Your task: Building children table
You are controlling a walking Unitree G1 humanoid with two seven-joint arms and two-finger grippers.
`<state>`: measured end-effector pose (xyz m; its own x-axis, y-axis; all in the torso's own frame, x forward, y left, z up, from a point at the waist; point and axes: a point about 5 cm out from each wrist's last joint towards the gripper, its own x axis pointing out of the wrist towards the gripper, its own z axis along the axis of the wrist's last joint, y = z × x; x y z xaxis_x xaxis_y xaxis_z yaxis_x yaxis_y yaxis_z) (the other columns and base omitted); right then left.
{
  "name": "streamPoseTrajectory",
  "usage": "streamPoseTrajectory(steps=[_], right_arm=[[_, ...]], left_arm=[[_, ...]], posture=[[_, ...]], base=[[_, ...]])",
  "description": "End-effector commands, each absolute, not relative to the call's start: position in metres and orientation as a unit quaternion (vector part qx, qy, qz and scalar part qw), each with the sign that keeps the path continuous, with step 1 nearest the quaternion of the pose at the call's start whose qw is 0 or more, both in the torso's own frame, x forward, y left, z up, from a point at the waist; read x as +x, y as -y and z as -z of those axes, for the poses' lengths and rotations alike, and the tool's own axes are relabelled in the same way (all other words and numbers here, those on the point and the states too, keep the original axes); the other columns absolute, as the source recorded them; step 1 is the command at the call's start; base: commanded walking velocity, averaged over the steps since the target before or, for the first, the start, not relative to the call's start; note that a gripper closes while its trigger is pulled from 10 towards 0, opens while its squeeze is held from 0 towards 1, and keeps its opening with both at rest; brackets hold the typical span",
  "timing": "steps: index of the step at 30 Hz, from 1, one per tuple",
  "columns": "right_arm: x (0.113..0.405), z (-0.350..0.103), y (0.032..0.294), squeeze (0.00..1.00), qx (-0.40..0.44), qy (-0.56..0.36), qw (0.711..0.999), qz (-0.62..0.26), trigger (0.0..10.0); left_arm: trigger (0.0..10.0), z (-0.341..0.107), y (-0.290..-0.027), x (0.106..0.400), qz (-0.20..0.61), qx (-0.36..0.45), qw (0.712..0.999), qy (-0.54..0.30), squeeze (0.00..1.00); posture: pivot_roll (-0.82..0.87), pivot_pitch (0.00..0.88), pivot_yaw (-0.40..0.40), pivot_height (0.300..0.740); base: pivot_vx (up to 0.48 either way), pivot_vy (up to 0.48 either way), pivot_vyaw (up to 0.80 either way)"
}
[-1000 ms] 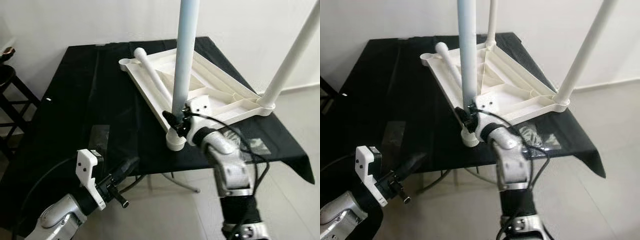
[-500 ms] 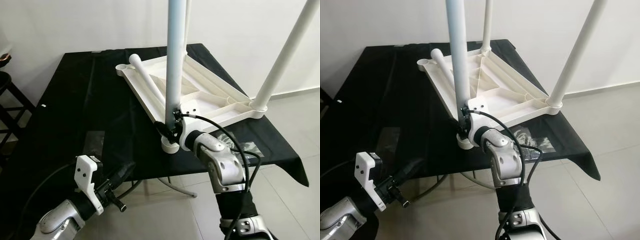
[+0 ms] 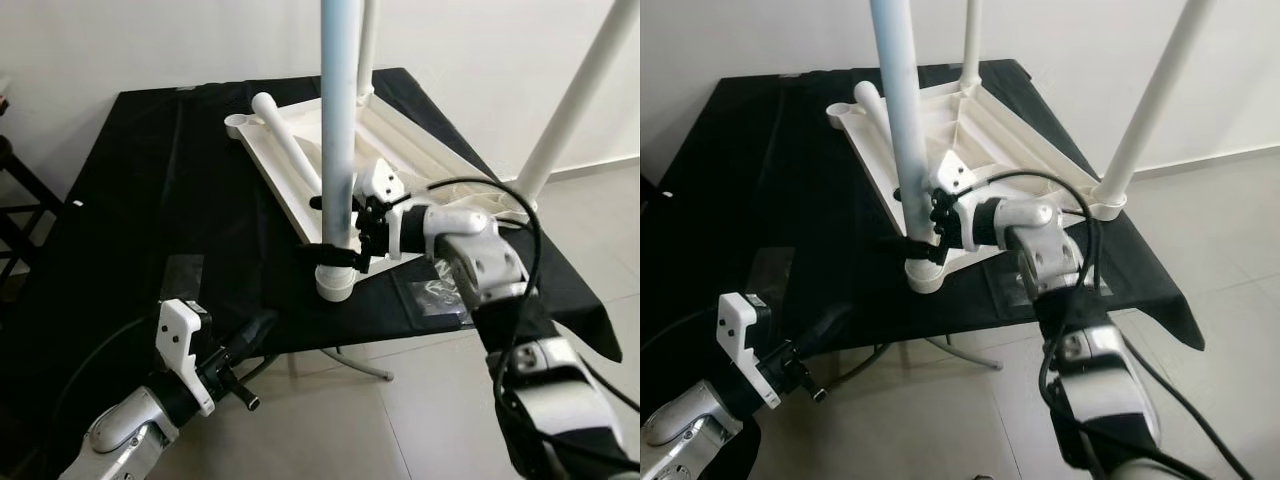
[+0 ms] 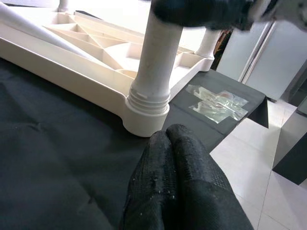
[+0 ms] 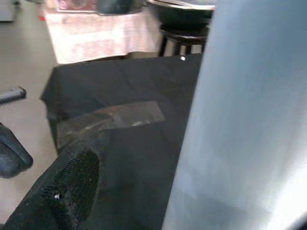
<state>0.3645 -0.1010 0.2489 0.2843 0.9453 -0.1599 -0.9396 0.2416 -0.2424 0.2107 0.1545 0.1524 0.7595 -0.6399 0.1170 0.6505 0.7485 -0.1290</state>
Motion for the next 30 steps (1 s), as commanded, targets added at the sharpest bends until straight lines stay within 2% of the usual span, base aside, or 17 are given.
streamPoseTrajectory(steps=[1, 4, 5, 6, 9, 16, 22, 23, 24, 25, 26, 27, 28, 29, 30], right_arm=[[0.366, -0.253, 0.097, 0.0, -0.12, 0.021, 0.773, -0.622, 10.0], [0.367, -0.253, 0.098, 0.0, -0.117, 0.023, 0.769, -0.628, 10.0], [0.367, -0.252, 0.099, 0.0, -0.111, 0.02, 0.762, -0.638, 6.7], [0.366, -0.249, 0.1, 0.0, -0.108, 0.014, 0.751, -0.652, 0.0], [0.365, -0.241, 0.1, 0.0, -0.102, 0.002, 0.734, -0.671, 0.0], [0.368, -0.233, 0.104, 0.0, -0.097, -0.005, 0.73, -0.677, 0.0], [0.371, -0.223, 0.108, 0.0, -0.108, -0.013, 0.756, -0.646, 0.0], [0.374, -0.21, 0.109, 0.0, -0.128, -0.034, 0.796, -0.591, 0.0], [0.375, -0.201, 0.111, 0.0, -0.143, -0.048, 0.822, -0.549, 0.0], [0.375, -0.201, 0.111, 0.0, -0.143, -0.048, 0.822, -0.549, 0.0], [0.382, -0.185, 0.11, 0.0, -0.103, -0.074, 0.912, -0.391, 0.0], [0.365, -0.16, 0.103, 0.0, -0.075, -0.11, 0.949, -0.286, 0.0], [0.365, -0.16, 0.103, 0.0, -0.075, -0.11, 0.949, -0.286, 0.0], [0.349, -0.146, 0.104, 0.0, -0.051, -0.137, 0.966, -0.215, 0.0], [0.332, -0.142, 0.087, 0.0, -0.044, -0.142, 0.966, -0.21, 0.0]], left_arm=[[10.0, -0.151, -0.155, 0.21, 0.339, -0.079, 0.937, 0.033, 0.0], [10.0, -0.152, -0.154, 0.21, 0.339, -0.079, 0.937, 0.033, 0.0], [10.0, -0.152, -0.154, 0.21, 0.338, -0.079, 0.937, 0.034, 0.0], [10.0, -0.152, -0.154, 0.21, 0.339, -0.08, 0.937, 0.034, 0.0], [10.0, -0.154, -0.153, 0.21, 0.34, -0.08, 0.936, 0.036, 0.0], [10.0, -0.155, -0.153, 0.209, 0.342, -0.079, 0.936, 0.035, 0.0], [10.0, -0.155, -0.153, 0.21, 0.342, -0.079, 0.936, 0.034, 0.0], [10.0, -0.155, -0.154, 0.21, 0.34, -0.079, 0.936, 0.035, 0.0], [10.0, -0.155, -0.154, 0.21, 0.34, -0.079, 0.937, 0.035, 0.0], [10.0, -0.155, -0.154, 0.21, 0.34, -0.079, 0.937, 0.035, 0.0], [10.0, -0.154, -0.155, 0.21, 0.338, -0.079, 0.937, 0.036, 0.0], [10.0, -0.155, -0.157, 0.21, 0.338, -0.078, 0.937, 0.036, 0.0], [10.0, -0.155, -0.157, 0.21, 0.338, -0.078, 0.937, 0.036, 0.0], [10.0, -0.155, -0.157, 0.21, 0.337, -0.078, 0.938, 0.036, 0.0], [10.0, -0.154, -0.158, 0.211, 0.339, -0.076, 0.937, 0.035, 0.0]], posture=[[0.02, 0.109, -0.003, 0.74], [0.02, 0.109, -0.003, 0.74], [0.02, 0.113, -0.007, 0.74], [0.02, 0.117, -0.011, 0.74], [0.03, 0.126, -0.009, 0.74], [0.02, 0.13, -0.003, 0.74], [0.02, 0.132, -0.006, 0.74], [0.01, 0.132, -0.017, 0.74], [0.01, 0.132, -0.017, 0.74], [0.01, 0.132, -0.017, 0.74], [0.01, 0.126, -0.023, 0.74], [0.0, 0.125, -0.019, 0.74], [0.0, 0.125, -0.019, 0.74], [0.0, 0.125, -0.019, 0.74], [0.0, 0.124, -0.009, 0.74]], base=[[0.0, 0.0, 0.0], [0.0, 0.0, 0.0], [0.0, 0.0, 0.0], [0.0, 0.0, 0.0], [0.0, 0.0, 0.0], [0.0, 0.0, 0.0], [0.0, 0.0, 0.0], [0.0, 0.0, 0.0], [0.0, 0.0, 0.0], [0.0, 0.0, 0.0], [0.0, 0.0, 0.0], [0.0, 0.0, 0.0], [0.0, 0.0, 0.0], [0.0, 0.0, 0.0], [0.0, 0.0, 0.0]])
